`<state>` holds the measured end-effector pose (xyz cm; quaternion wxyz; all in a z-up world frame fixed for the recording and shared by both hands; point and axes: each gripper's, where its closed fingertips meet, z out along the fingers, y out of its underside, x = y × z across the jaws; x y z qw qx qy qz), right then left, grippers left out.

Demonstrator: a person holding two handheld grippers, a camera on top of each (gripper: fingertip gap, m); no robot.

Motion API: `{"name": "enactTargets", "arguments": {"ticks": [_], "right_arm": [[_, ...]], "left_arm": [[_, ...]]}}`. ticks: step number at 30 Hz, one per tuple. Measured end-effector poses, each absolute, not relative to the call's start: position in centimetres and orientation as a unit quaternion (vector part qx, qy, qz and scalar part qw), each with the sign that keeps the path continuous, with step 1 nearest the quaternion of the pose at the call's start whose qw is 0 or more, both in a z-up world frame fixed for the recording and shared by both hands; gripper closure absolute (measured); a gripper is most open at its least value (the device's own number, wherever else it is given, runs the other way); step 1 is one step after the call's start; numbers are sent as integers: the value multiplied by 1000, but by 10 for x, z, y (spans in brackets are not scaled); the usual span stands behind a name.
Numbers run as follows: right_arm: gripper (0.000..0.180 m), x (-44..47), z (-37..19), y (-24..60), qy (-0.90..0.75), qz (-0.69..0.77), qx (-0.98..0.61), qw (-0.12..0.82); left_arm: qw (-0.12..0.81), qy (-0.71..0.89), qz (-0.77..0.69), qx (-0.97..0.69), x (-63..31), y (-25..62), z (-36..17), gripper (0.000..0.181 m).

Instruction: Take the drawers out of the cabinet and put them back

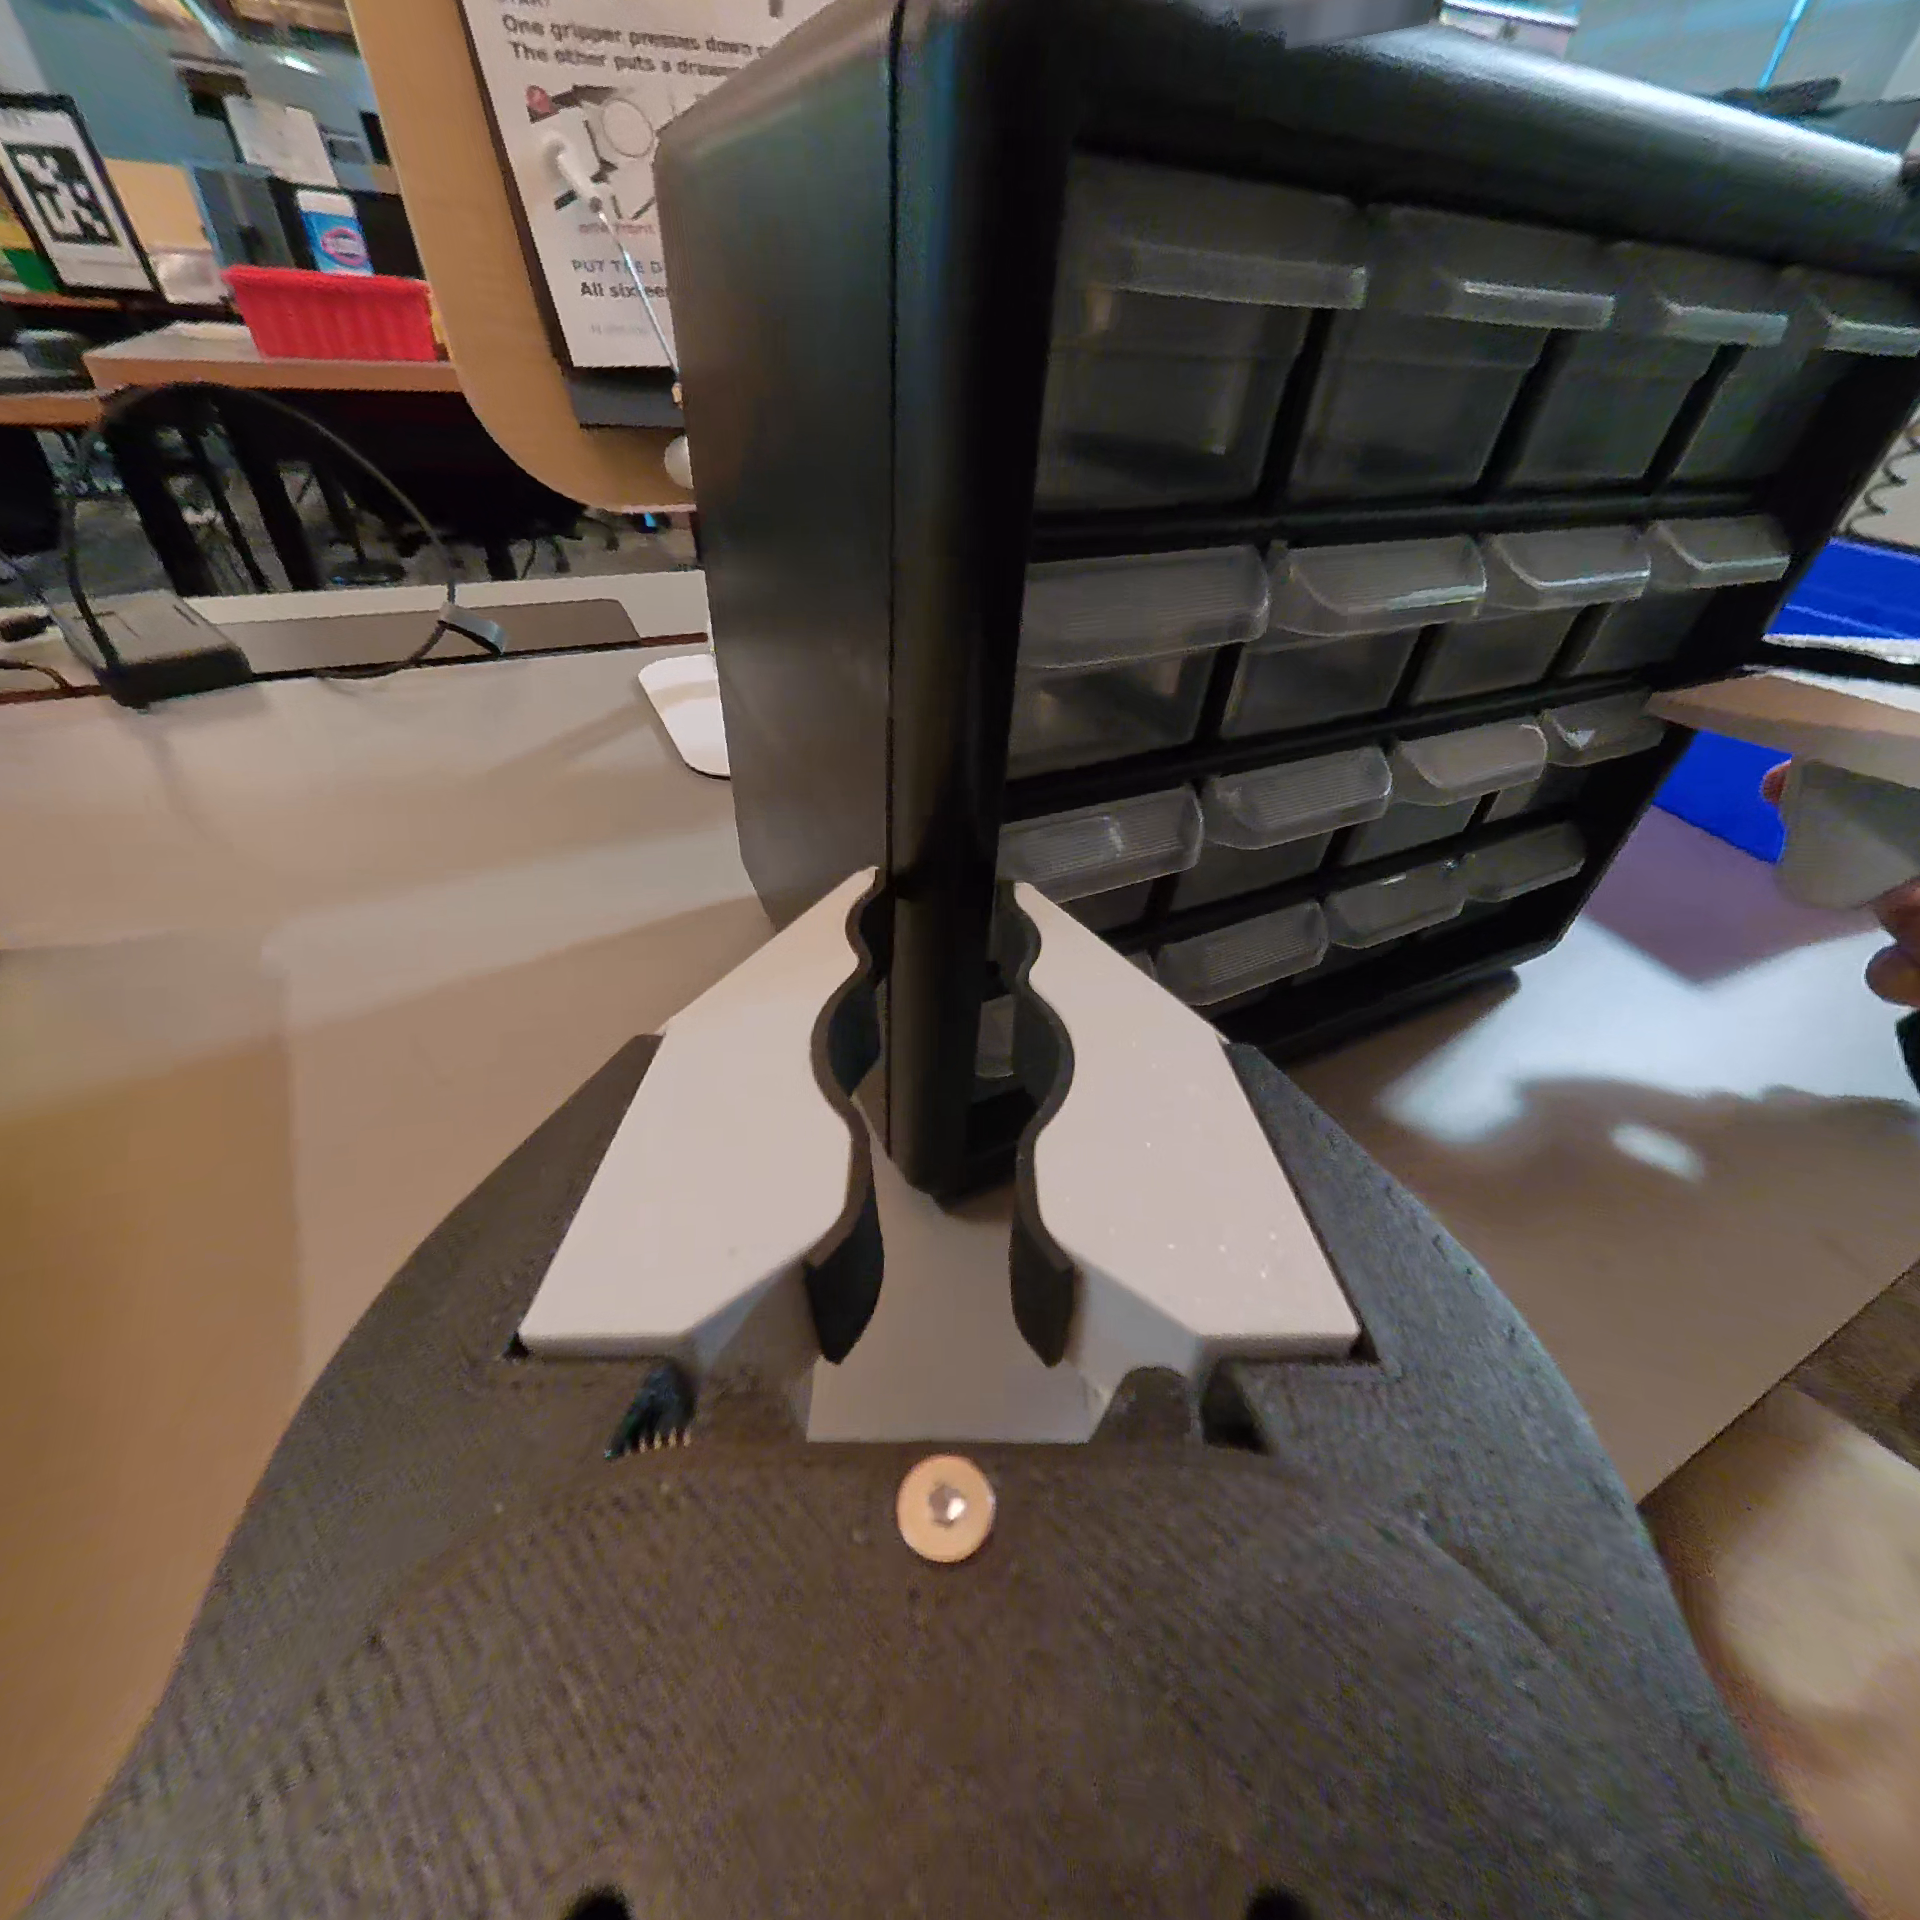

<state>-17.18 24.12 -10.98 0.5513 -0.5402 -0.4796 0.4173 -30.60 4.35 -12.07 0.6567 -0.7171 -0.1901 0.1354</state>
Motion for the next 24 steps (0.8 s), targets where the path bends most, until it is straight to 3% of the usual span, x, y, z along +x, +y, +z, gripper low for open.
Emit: {"name": "enactTargets", "arguments": {"ticks": [11, 24], "right_arm": [[159, -168, -101, 243, -479, 403, -523, 579], [160, -169, -100, 246, -482, 409, -529, 567]], "left_arm": [[641, -154, 103, -744, -296, 57, -130, 124], [647, -162, 78, -741, -294, 52, -127, 138]]}}
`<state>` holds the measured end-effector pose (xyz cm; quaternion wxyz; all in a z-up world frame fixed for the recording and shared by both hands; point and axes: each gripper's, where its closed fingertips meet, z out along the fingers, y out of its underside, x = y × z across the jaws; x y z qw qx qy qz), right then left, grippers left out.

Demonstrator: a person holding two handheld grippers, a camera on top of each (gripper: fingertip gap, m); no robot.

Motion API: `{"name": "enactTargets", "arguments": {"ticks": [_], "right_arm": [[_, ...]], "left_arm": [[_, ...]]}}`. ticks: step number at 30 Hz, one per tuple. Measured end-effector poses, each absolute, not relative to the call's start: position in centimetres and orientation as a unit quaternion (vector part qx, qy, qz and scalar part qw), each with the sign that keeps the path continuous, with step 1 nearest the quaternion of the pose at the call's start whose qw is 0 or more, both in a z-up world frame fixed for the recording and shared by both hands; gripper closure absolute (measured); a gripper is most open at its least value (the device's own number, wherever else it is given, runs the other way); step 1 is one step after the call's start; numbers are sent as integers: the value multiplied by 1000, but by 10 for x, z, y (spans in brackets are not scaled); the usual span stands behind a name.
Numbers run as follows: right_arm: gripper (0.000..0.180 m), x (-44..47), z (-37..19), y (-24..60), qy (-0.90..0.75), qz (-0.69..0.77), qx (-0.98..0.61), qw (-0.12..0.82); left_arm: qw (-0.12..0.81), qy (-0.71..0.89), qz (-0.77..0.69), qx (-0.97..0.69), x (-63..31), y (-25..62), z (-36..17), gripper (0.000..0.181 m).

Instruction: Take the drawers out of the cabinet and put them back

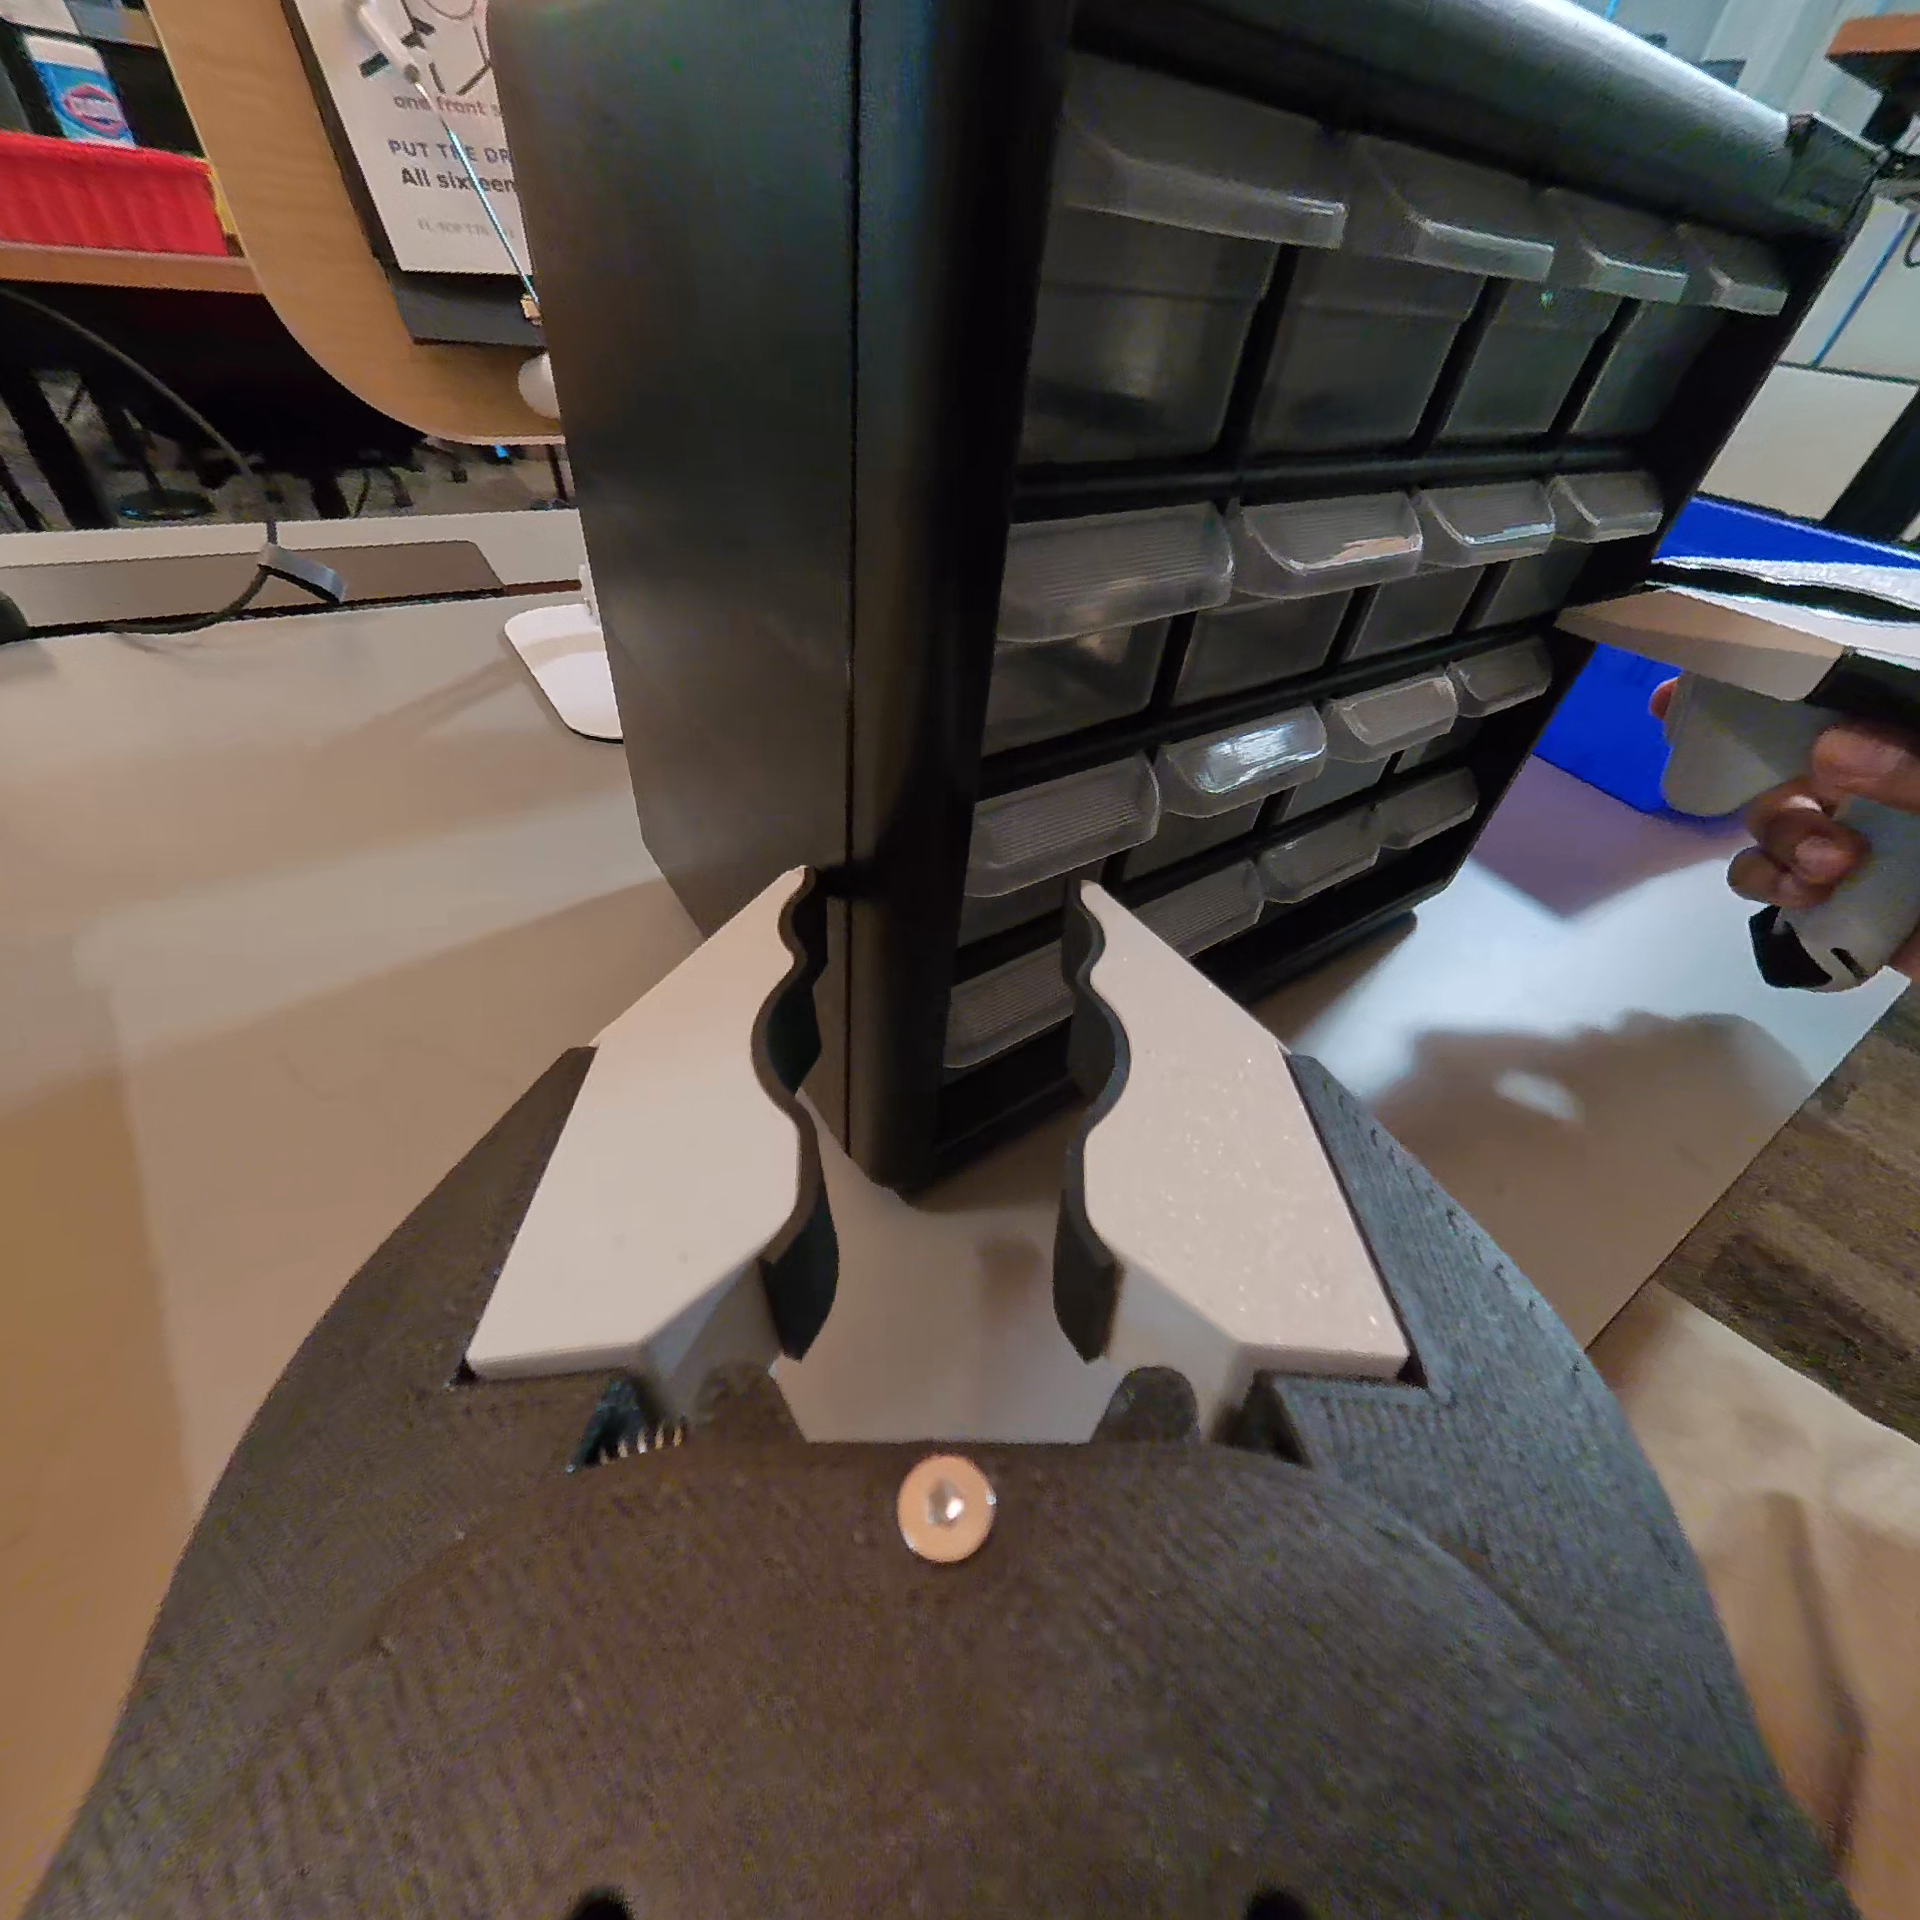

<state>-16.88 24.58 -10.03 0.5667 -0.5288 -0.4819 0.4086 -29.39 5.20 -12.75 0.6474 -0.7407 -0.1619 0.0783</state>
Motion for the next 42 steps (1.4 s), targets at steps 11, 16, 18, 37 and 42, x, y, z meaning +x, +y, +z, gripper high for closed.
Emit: {"name": "enactTargets", "arguments": {"ticks": [11, 16, 18, 37, 42], "right_arm": [[137, -153, -76, 209, -559, 254, -384, 689], [139, -174, -91, 123, -615, 290, -322, 659], [139, -186, -100, 84, -609, 394, -370, 581], [145, -274, -121, 71, -308, 689, -610, 242], [168, -280, -123, 72, -305, 700, -611, 209]], "left_arm": [[669, -208, 34, -713, -298, 43, -125, 133], [664, -238, -32, -708, -295, 43, -131, 132], [662, -241, -45, -708, -292, 43, -132, 131], [665, -204, 14, -719, -293, 39, -124, 129], [665, -181, 41, -724, -290, 40, -123, 129]]}}
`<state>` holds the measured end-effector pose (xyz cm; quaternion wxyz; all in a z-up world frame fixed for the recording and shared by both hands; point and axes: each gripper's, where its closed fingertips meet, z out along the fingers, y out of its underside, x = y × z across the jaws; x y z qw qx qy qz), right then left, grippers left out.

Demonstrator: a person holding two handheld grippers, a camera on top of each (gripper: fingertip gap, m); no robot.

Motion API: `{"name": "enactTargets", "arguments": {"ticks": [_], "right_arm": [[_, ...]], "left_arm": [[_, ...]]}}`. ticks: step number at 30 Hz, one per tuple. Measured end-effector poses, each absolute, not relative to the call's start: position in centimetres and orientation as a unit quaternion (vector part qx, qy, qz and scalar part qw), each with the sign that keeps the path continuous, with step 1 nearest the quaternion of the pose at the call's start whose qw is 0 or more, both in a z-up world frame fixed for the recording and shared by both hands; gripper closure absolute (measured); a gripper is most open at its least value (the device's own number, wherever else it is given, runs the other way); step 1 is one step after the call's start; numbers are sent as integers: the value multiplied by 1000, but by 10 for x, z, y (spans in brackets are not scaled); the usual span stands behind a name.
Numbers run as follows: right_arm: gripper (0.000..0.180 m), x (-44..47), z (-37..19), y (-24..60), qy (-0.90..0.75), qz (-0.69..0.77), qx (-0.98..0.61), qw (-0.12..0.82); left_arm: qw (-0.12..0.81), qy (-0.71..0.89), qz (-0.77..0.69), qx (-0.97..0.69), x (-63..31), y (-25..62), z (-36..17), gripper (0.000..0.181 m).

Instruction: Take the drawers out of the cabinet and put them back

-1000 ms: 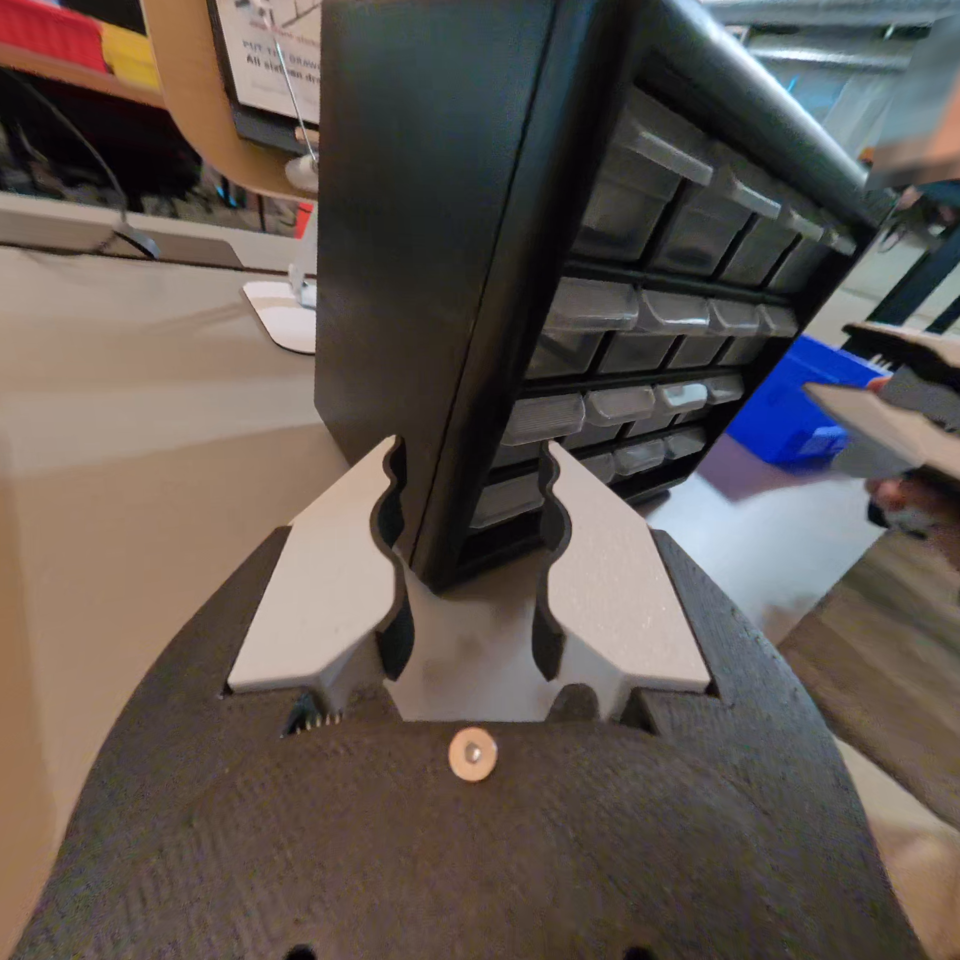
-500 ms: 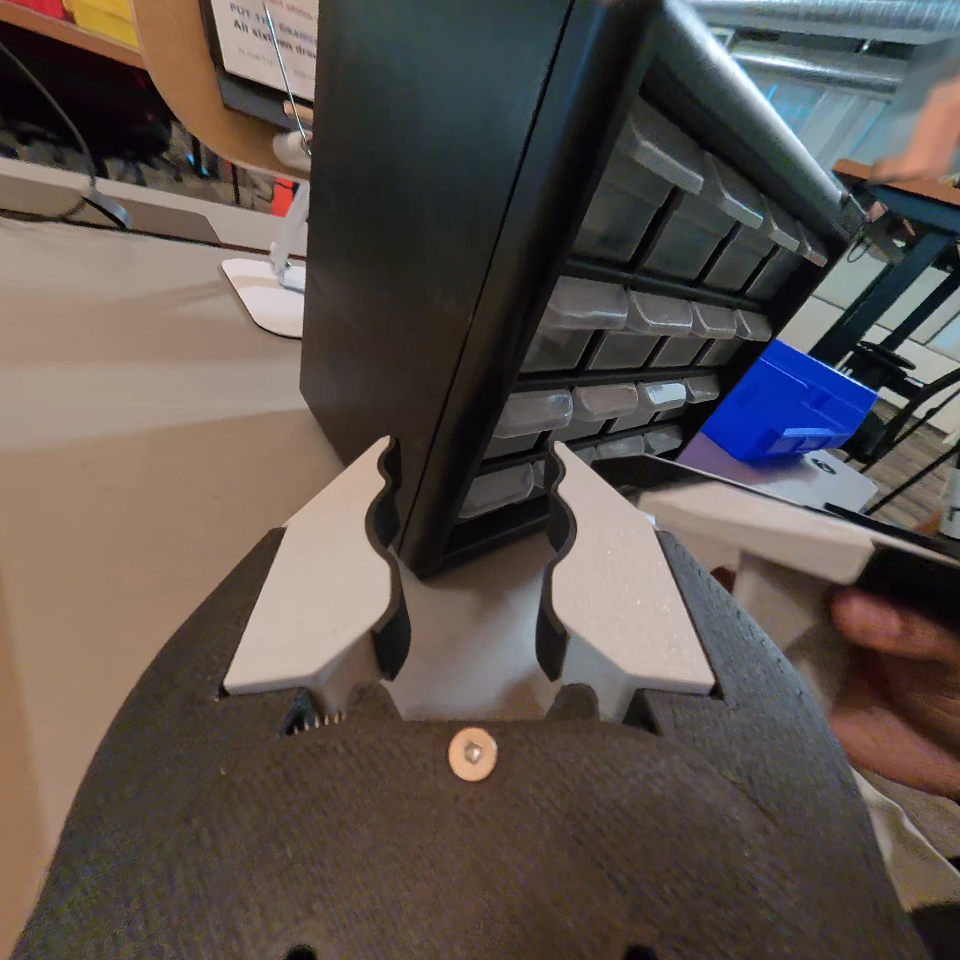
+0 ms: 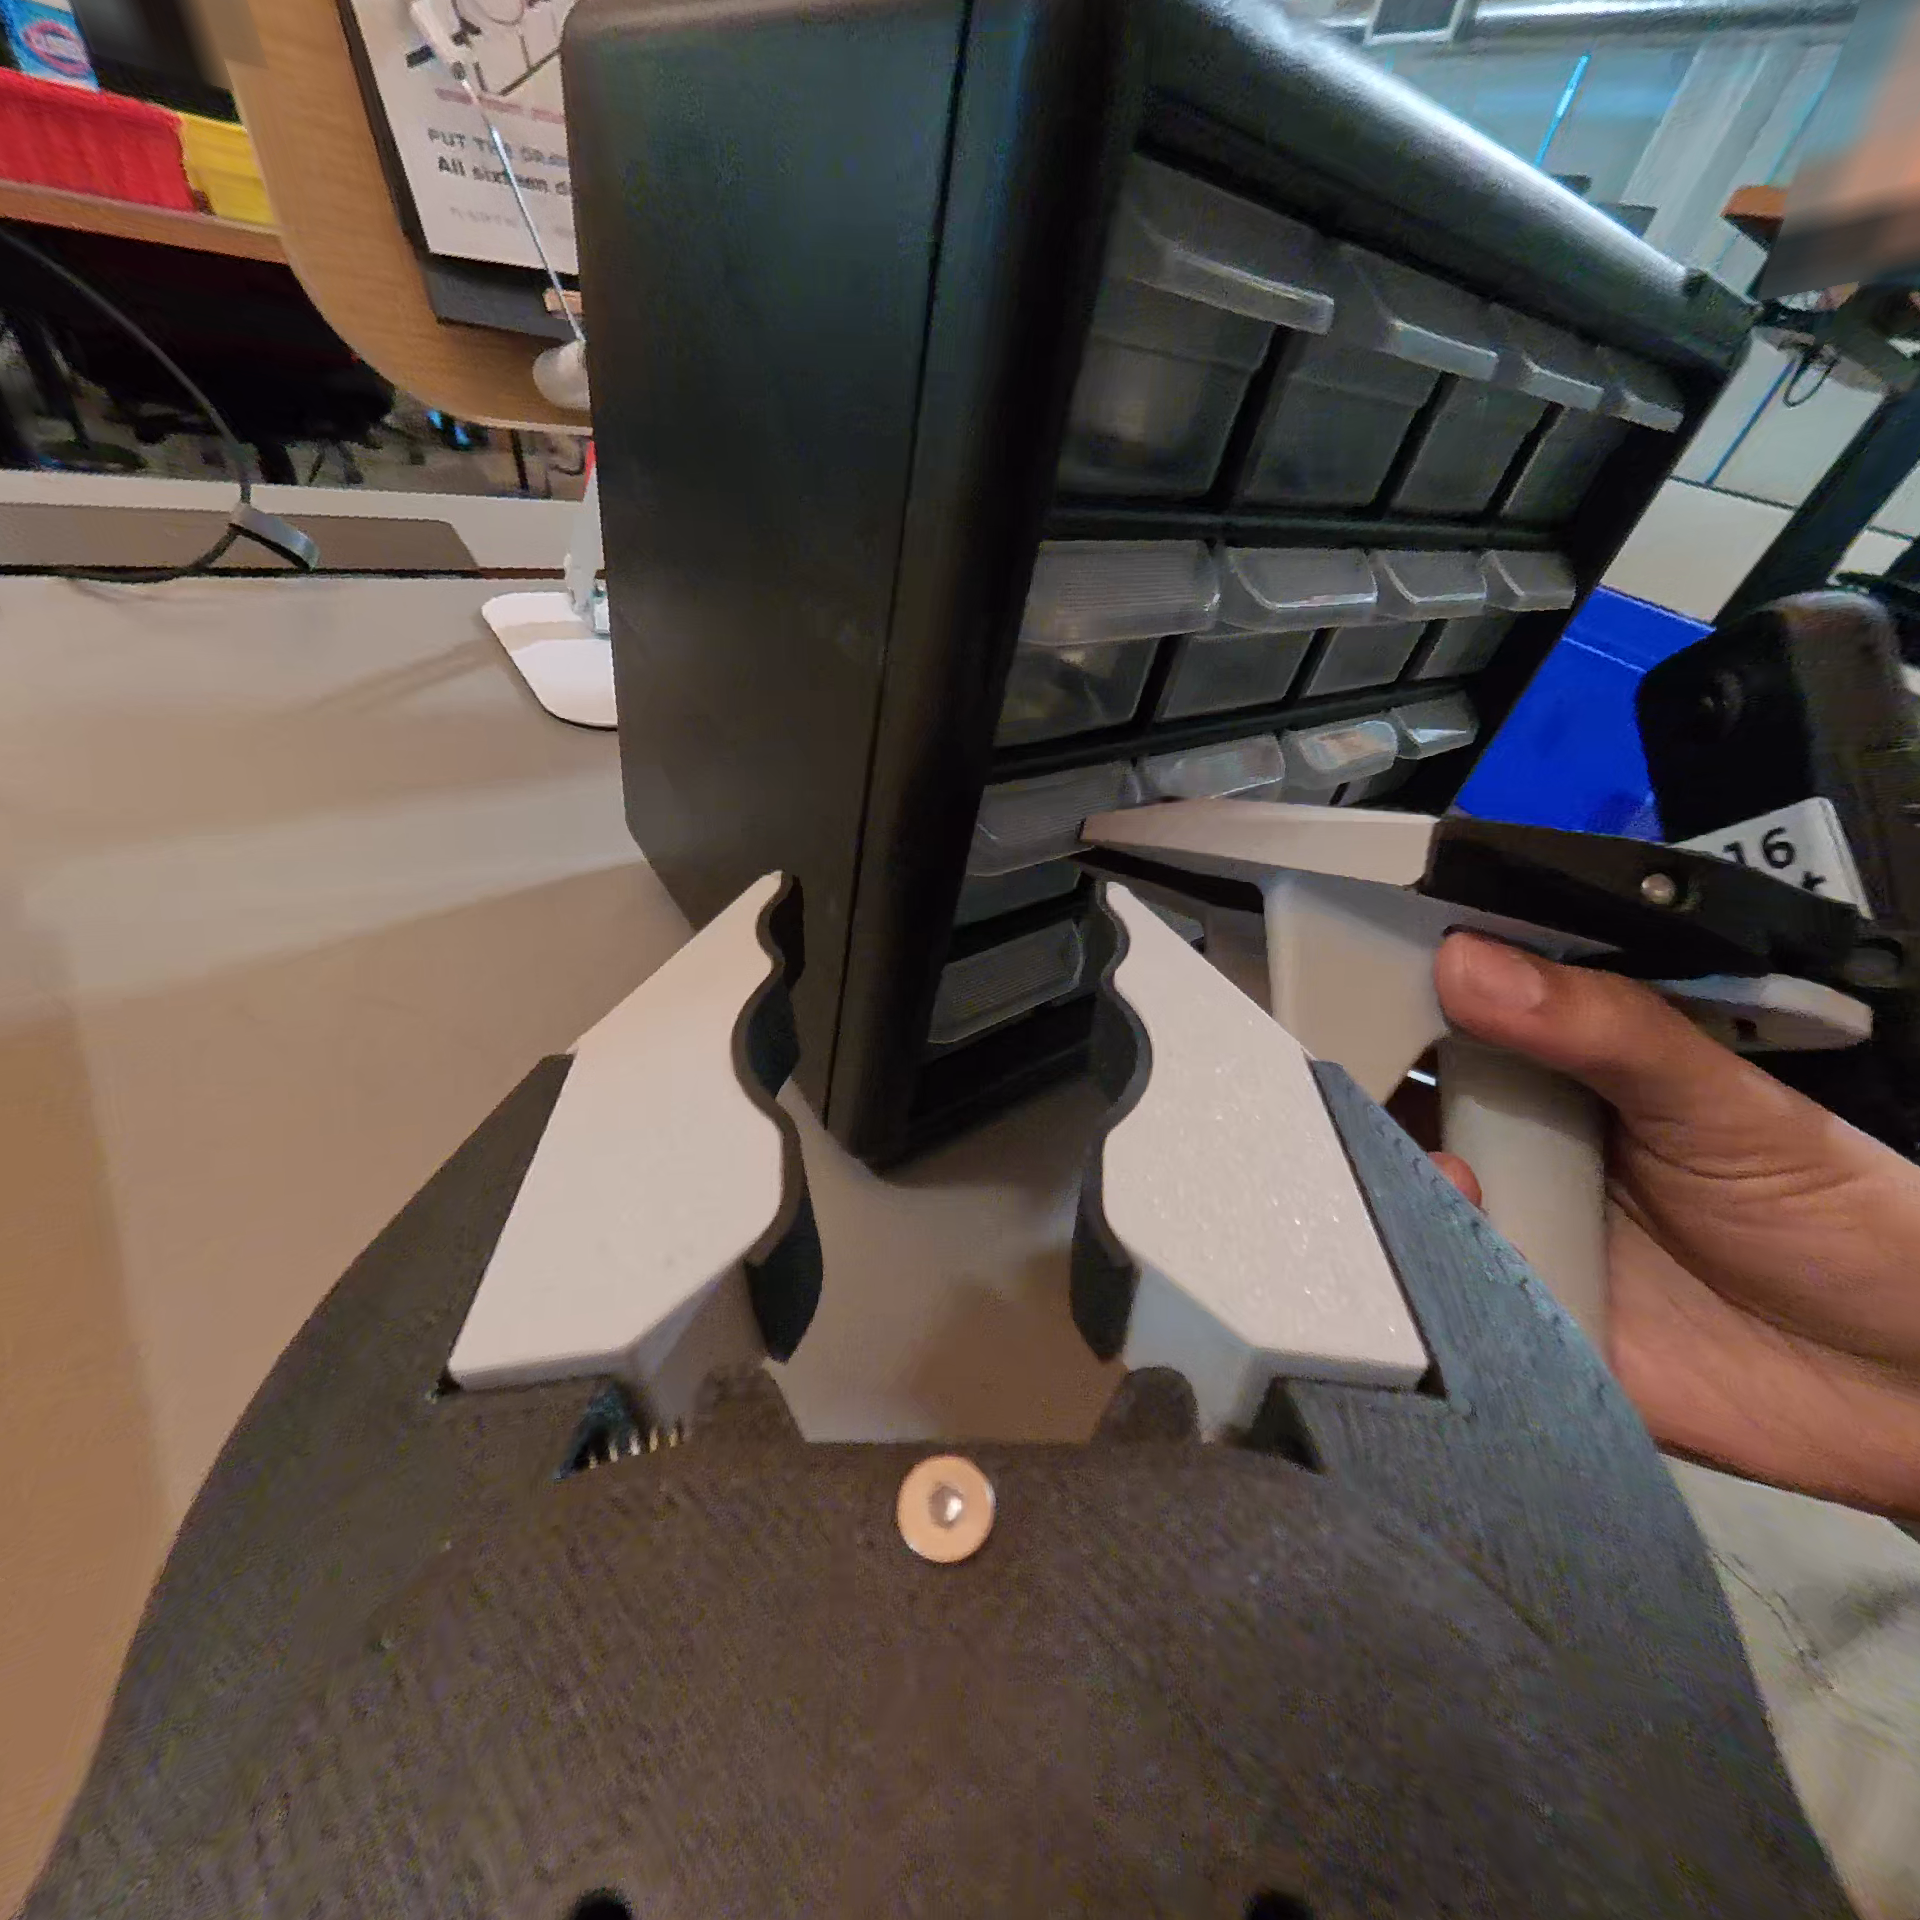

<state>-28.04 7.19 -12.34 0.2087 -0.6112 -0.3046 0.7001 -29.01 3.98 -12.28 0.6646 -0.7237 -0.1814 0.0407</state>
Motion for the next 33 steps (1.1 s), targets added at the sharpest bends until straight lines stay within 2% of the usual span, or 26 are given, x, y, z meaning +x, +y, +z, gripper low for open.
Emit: {"name": "enactTargets", "arguments": {"ticks": [6, 8, 10, 14, 17, 20, 24, 27, 33], "right_arm": [[171, -269, -124, 65, -306, 715, -606, 166], [170, -259, -126, 60, -322, 712, -600, 170], [171, -252, -131, 57, -348, 696, -600, 185], [131, -246, -149, 53, -471, 607, -591, 243], [123, -242, -146, 52, -582, 507, -540, 336], [132, -240, -120, 58, -663, 375, -443, 473], [131, -243, -114, 56, -747, 150, -293, 577], [140, -255, -119, 45, -762, 54, -201, 613], [157, -272, -125, 51, -755, -34, -175, 632]], "left_arm": [[708, -146, -22, -690, -270, 42, -101, 115], [746, -136, -33, -651, -268, 33, -80, 120], [790, -129, -33, -599, -270, 17, -54, 139], [794, -169, 42, -583, -300, -2, -50, 141], [759, -218, 79, -609, -325, -3, -70, 139], [731, -249, 69, -632, -334, 1, -87, 135], [716, -271, 56, -641, -340, 2, -96, 131], [711, -285, 43, -641, -343, 2, -101, 131], [708, -295, 28, -641, -346, 1, -104, 131]]}}
